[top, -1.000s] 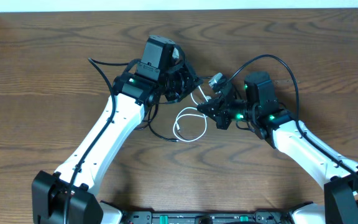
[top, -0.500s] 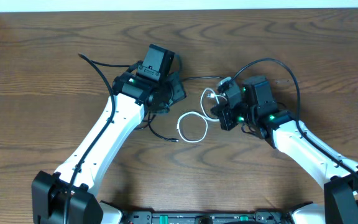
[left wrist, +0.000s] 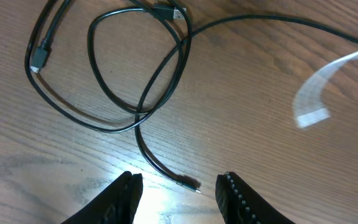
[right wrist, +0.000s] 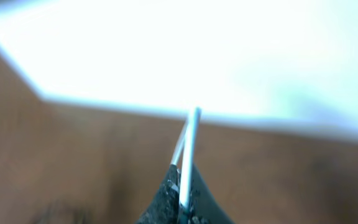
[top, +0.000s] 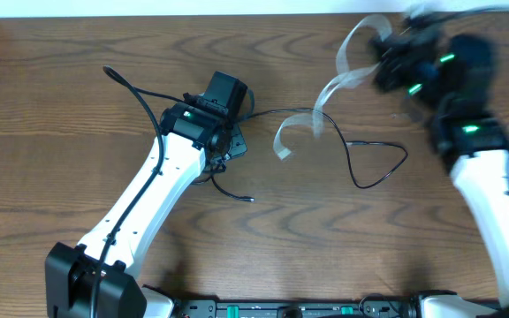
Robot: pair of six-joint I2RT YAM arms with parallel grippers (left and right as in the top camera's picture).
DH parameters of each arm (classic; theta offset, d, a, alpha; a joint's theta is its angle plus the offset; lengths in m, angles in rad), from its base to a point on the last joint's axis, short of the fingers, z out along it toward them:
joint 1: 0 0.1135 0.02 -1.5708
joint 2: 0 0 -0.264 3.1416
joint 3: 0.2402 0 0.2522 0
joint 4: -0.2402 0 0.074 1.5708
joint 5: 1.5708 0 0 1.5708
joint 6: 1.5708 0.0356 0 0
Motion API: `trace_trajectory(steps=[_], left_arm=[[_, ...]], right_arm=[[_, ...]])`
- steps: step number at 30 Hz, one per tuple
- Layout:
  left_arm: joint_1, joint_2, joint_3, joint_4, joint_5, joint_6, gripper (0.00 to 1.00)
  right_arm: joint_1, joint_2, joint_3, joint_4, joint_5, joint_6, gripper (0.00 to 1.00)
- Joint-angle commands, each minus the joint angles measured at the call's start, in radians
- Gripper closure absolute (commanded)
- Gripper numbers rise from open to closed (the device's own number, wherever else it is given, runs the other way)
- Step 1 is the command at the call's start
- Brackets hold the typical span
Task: Untangle cables
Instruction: 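Carry the white cable with the right gripper to the right table edge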
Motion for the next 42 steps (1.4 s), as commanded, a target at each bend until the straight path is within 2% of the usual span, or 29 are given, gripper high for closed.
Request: trace_trajectory(steps=[1, 7, 10, 15, 19, 28, 40, 41, 42], left_arm=[[0.0, 0.005, 0.008, -0.009, -0.038, 0.014, 0.56], [0.0, 0.005, 0.008, -0.01, -0.038, 0.014, 0.56], [0.0, 0.005, 0.008, -0.01, -0.038, 0.014, 0.56], [0.0, 0.005, 0.008, -0.012, -0.037, 0.014, 0.56], [0.0, 0.005, 0.008, -0.018, -0.037, 0.014, 0.56], [0.0, 0.005, 0.008, -0.017, -0.03, 0.014, 0.56], [0.0, 0.005, 0.008, -0.017, -0.03, 0.014, 0.56], [0.0, 0.005, 0.008, -0.017, -0.03, 0.014, 0.56], [0.0, 0.005, 0.008, -0.017, -0.03, 0.014, 0.56]], right_arm=[[-0.109, -0.023, 0.113, 0.019, 0.008, 0.036, 0.99], [-0.296, -0.025, 0.175, 0.012, 0.074, 0.037, 0.99], [-0.372, -0.024, 0.174, -0.113, 0.193, 0.037, 0.99], [-0.478, 0.017, 0.174, -0.347, 0.503, 0.036, 0.99], [-0.555, 0.087, 0.174, -0.448, 0.585, 0.036, 0.99], [-0.682, 0.249, 0.174, -0.59, 0.589, 0.036, 0.99], [-0.789, 0.312, 0.174, -0.574, 0.528, 0.056, 0.99], [-0.794, 0.312, 0.174, -0.571, 0.509, 0.056, 0.95], [-0.8, 0.312, 0.174, -0.567, 0.476, 0.056, 0.82]])
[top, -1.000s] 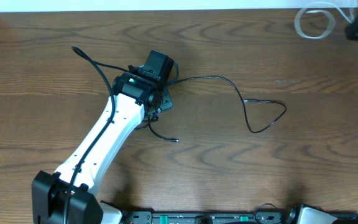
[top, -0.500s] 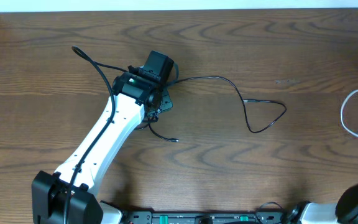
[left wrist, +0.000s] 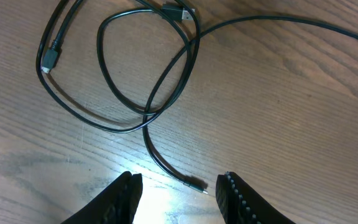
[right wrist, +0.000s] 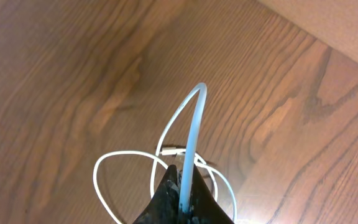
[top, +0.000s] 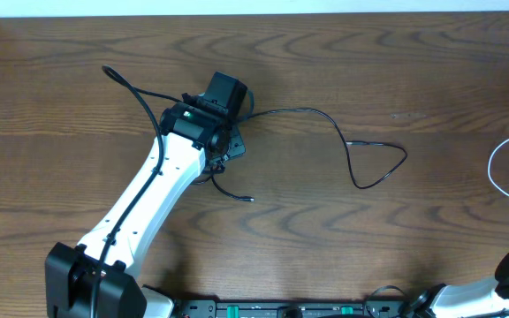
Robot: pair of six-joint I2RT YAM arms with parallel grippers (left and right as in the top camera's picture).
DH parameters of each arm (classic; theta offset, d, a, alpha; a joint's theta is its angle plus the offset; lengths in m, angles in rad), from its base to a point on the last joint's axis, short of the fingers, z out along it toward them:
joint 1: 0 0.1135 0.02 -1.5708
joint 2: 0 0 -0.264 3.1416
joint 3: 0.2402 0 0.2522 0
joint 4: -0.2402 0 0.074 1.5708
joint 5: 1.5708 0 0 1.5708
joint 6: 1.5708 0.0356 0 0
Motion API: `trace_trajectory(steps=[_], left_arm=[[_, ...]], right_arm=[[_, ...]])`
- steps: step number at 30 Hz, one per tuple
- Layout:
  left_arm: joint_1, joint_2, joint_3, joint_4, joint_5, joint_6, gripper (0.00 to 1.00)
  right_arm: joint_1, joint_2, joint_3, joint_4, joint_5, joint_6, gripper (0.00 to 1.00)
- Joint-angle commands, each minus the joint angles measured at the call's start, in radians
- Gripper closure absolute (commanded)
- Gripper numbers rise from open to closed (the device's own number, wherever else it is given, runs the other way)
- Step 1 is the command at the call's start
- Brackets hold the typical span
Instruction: Untangle cables
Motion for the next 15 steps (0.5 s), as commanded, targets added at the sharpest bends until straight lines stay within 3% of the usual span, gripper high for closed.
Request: trace_trajectory(steps=[1, 6, 7, 15], left_arm=[[0.0, 0.005, 0.008, -0.003, -0.009, 0.01, 0.56], [0.0, 0.005, 0.008, -0.003, -0.009, 0.01, 0.55], [0.0, 0.005, 0.008, -0.003, -0.01, 0.01, 0.55], [0.0, 0.005, 0.008, -0.003, -0.01, 0.01, 0.55]], right_arm=[[-0.021, -0.002, 0.005, 0.008, -0.101, 0.011, 0.67], [-0.025, -0.002, 0.005, 0.01, -0.298, 0.011, 0.08], [-0.025, -0.002, 0.005, 0.003, -0.335, 0.01, 0.01], [-0.013, -0.002, 0.005, -0.116, -0.529, 0.006, 0.01]])
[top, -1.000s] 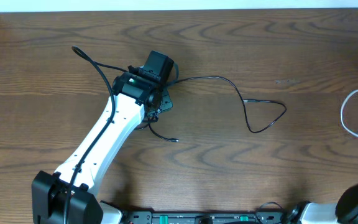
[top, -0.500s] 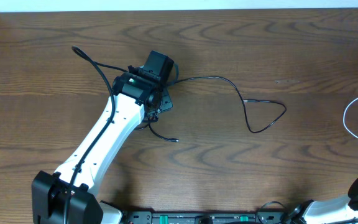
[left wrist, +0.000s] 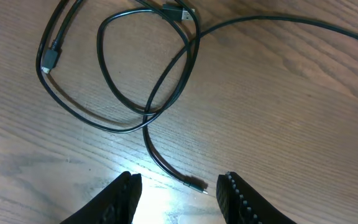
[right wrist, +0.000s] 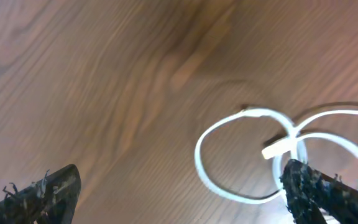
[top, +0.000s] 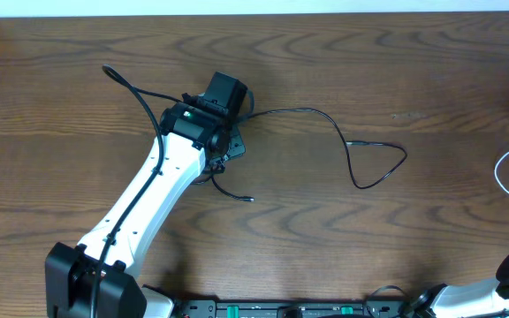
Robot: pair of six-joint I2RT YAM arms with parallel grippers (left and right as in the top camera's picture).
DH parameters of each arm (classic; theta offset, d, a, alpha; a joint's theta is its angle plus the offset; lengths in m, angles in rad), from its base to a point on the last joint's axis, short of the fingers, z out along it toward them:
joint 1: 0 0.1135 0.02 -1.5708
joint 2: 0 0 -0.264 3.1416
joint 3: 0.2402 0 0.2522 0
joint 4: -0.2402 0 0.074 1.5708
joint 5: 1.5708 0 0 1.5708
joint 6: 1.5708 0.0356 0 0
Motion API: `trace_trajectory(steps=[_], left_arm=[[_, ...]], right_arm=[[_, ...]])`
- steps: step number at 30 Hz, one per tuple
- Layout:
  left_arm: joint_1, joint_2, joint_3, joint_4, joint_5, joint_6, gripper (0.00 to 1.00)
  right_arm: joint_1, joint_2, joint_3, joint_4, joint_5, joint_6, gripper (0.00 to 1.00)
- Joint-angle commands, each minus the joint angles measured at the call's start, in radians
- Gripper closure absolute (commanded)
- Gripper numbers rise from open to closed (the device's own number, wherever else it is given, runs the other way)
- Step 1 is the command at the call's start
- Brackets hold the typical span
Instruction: Untangle cables
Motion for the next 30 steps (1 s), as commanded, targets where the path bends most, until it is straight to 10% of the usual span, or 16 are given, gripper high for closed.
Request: trace_trajectory(steps=[1, 18, 30], left_arm=[[0.0, 0.005, 0.008, -0.003, -0.01, 0.01, 0.55], [0.0, 0.005, 0.008, -0.003, -0.01, 0.01, 0.55], [0.0, 0.005, 0.008, -0.006, -0.01, 0.01, 0.55]], right_arm=[[0.015, -0.002, 0.005, -0.038, -0.144, 0.0, 0.01], [0.344, -0.002, -0.022, -0.479, -0.189, -0.227, 0.01], [0.678, -0.002, -0.235, -0.155, -0.165, -0.176, 0.12]])
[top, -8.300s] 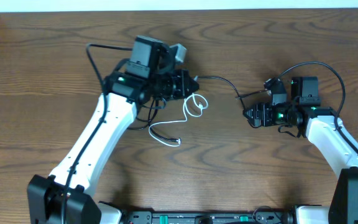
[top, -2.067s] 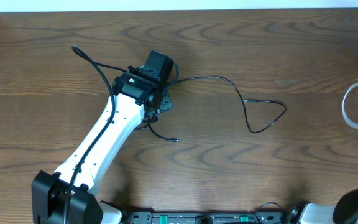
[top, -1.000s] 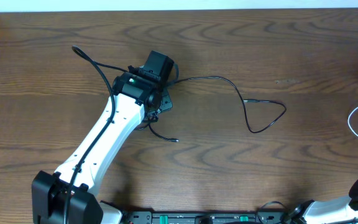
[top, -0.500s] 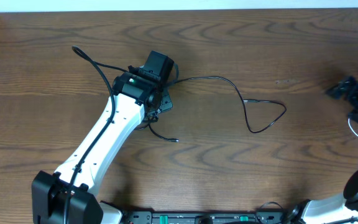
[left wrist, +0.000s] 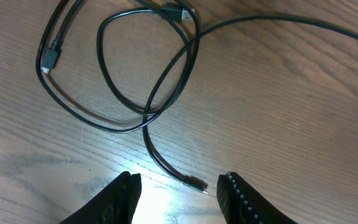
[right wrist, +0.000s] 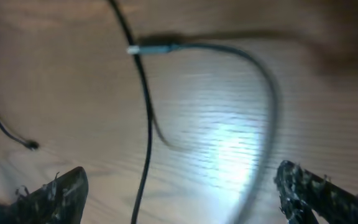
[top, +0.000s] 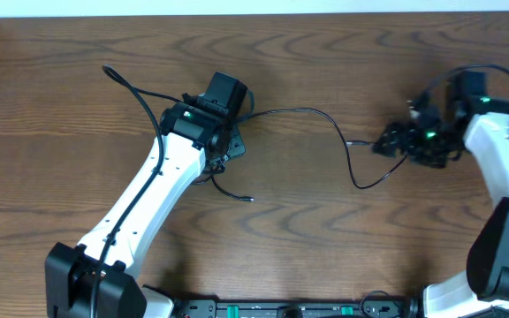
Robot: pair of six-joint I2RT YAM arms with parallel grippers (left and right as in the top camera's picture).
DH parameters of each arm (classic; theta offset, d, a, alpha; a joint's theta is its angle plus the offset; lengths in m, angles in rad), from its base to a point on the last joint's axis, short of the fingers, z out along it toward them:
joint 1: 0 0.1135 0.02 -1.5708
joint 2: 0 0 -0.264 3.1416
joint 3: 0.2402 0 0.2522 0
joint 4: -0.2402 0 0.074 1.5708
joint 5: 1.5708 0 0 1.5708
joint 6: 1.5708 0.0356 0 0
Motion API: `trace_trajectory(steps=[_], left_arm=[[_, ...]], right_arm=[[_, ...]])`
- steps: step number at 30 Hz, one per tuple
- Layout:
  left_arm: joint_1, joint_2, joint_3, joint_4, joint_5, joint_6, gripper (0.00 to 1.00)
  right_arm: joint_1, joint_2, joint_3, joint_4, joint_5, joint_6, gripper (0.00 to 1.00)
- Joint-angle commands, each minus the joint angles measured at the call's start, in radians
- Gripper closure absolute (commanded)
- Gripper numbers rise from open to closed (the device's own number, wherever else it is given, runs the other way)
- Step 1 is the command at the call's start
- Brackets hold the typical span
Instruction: Untangle cables
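A tangle of black cables (top: pixel 203 168) lies under my left arm, seen as crossing loops (left wrist: pixel 145 68) in the left wrist view. One free plug end (left wrist: pixel 194 185) lies just ahead of my open left gripper (left wrist: pixel 178 200), which holds nothing. A thin black cable (top: pixel 303 111) runs right from the tangle to a loop (top: pixel 380 174). My right gripper (right wrist: pixel 180 198) hangs open over that loop (right wrist: pixel 145 118), close to its plug (right wrist: pixel 153 47); overhead it sits at the loop's upper end (top: pixel 391 141). No white cable shows in any view.
The wooden table (top: pixel 343 256) ends at a pale wall edge (top: pixel 237 9) along the back. My left arm (top: pixel 144 194) crosses the table from the front left. My right arm (top: pixel 502 159) comes in from the right side.
My right gripper, open over the white cable at the table's right edge, is now open over the black cable's loop at middle right. The white cable has gone from view. The left arm is unchanged.
My right gripper held the white cable raised at the back right, trailing over the black one. Then the white cable lay coiled at the right edge, still gripped. Then the gripper was open above it. Now it hangs over the black loop.
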Motion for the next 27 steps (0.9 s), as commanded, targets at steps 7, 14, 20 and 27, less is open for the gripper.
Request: trace_trajectory(steps=[7, 14, 20, 27], left_arm=[[0.0, 0.005, 0.008, -0.01, -0.01, 0.01, 0.55], [0.0, 0.005, 0.008, -0.01, -0.01, 0.01, 0.55], [0.0, 0.005, 0.008, -0.01, -0.01, 0.01, 0.55], [0.0, 0.005, 0.008, -0.01, -0.01, 0.01, 0.55]], right_arm=[[0.093, -0.003, -0.086, 0.183, 0.109, 0.1, 0.99], [-0.008, -0.019, 0.184, 0.137, 0.087, 0.068, 0.99], [-0.208, -0.024, 0.646, 0.008, 0.087, 0.07, 0.99], [-0.363, -0.024, 0.901, 0.007, 0.179, 0.18, 0.99]])
